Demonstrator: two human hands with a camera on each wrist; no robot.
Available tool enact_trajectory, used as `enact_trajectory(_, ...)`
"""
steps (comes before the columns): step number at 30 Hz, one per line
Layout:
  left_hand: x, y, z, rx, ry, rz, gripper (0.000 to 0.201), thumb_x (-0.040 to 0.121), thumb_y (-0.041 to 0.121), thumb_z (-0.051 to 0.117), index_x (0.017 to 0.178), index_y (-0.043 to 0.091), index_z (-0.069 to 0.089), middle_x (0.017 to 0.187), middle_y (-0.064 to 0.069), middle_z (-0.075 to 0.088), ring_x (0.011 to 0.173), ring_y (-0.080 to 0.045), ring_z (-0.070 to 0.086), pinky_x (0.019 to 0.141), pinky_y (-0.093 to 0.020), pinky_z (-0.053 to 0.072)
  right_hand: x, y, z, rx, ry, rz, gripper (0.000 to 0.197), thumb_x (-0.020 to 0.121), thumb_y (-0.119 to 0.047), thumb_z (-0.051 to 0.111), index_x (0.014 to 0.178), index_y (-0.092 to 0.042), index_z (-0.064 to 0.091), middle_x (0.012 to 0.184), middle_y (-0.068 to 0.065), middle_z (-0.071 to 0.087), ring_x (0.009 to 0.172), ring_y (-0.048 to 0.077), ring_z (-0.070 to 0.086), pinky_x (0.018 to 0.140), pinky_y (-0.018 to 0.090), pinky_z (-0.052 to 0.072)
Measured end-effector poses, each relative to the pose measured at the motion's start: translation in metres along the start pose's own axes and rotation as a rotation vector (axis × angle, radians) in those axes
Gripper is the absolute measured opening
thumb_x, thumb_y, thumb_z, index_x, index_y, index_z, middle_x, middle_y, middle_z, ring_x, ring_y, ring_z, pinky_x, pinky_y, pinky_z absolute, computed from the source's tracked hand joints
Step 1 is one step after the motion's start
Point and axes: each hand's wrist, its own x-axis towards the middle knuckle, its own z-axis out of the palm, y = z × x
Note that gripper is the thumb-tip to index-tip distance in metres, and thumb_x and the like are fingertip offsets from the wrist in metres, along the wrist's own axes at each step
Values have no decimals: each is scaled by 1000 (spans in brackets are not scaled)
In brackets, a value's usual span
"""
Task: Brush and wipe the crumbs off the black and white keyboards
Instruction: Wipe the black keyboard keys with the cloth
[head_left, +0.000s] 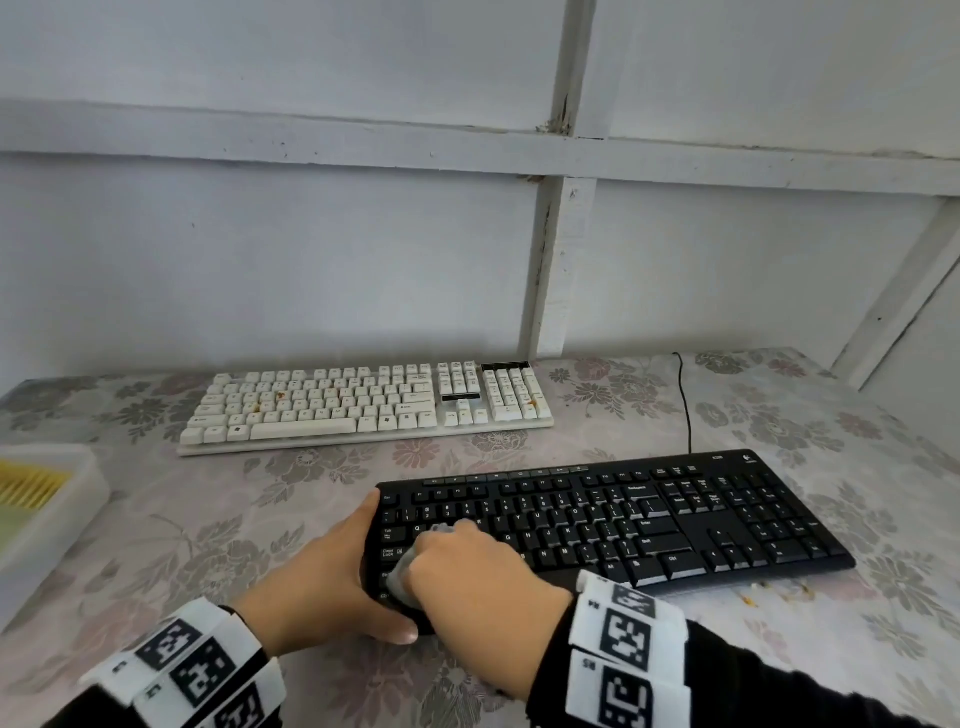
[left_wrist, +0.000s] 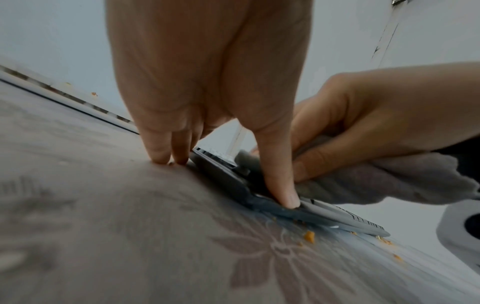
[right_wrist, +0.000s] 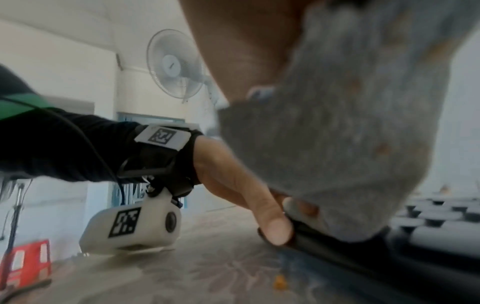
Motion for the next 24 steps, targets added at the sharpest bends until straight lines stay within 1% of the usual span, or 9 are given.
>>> enact_trajectory(4, 0, -6, 1, -41, -22, -9, 99, 43, 38, 86, 119, 60, 26, 121, 24, 54, 112, 2, 53, 98, -29, 45, -16, 31, 14, 28, 80, 42, 19, 93, 0, 41, 92, -17, 50, 98, 9, 38, 94, 25, 35, 53, 26, 23)
enact_trajectory(6, 1, -7, 1, -48, -36, -14, 105, 43, 39, 86, 126, 56, 24, 123, 25, 53, 114, 1, 52, 101, -31, 43, -26, 47, 21, 33, 100, 72, 18, 94, -1, 41, 91, -18, 45, 95, 5, 35, 90, 21, 30, 51, 21, 14)
enact_trajectory(8, 1, -9, 1, -57, -42, -16, 112, 42, 41, 87, 133, 52, 22, 126, 25, 51, 117, 1, 50, 103, -33, 42, -35, 60, 23, 0, 125, 117, 13, 89, -4, 50, 96, -15, 52, 92, 4, 38, 85, 22, 35, 50, 19, 8)
enact_trajectory(10, 2, -11, 1, -61, -42, -26, 123, 40, 45, 88, 139, 48, 16, 130, 25, 49, 120, -1, 49, 105, -35, 41, -43, 68, 18, -53, 190, 190, 24, 78, -10, 64, 72, -20, 43, 73, -5, 29, 69, 19, 32, 48, 20, 5)
enact_trajectory(13, 3, -15, 1, -74, -50, -29, 132, 36, 51, 89, 143, 44, 12, 135, 24, 45, 123, -2, 46, 107, -36, 39, -48, 77, 13, 3, 99, 235, 28, 75, -4, 39, 59, -17, 20, 67, -3, 17, 57, 13, 17, 47, 23, 11)
enact_trajectory(15, 4, -17, 2, -85, -52, -27, 134, 36, 52, 90, 144, 45, 11, 137, 23, 43, 125, -2, 45, 107, -37, 39, -43, 76, 1, 42, 93, 227, 26, 66, 0, 32, 57, -20, 18, 67, -2, 18, 59, 16, 21, 49, 23, 14)
enact_trajectory(20, 2, -10, 2, -76, -37, 11, 106, 42, 40, 88, 122, 66, 24, 128, 25, 51, 119, 0, 50, 104, -36, 42, -20, 54, 10, 97, 153, 51, 38, 76, 6, 47, 57, -20, 27, 75, 0, 28, 75, 22, 35, 55, 19, 22)
enact_trajectory(22, 1, -8, 1, -74, -35, 15, 101, 43, 38, 87, 117, 69, 25, 126, 26, 51, 118, 1, 50, 103, -35, 42, -23, 48, 17, 95, 143, 43, 31, 80, 9, 43, 68, -19, 35, 80, 1, 28, 80, 23, 32, 54, 20, 20)
enact_trajectory(24, 1, -9, 1, -64, -39, 9, 108, 42, 43, 87, 125, 63, 21, 129, 26, 49, 120, 1, 48, 105, -35, 41, -31, 49, 20, 92, 137, 73, 27, 86, 7, 42, 82, -20, 43, 88, 2, 29, 84, 24, 31, 53, 20, 16)
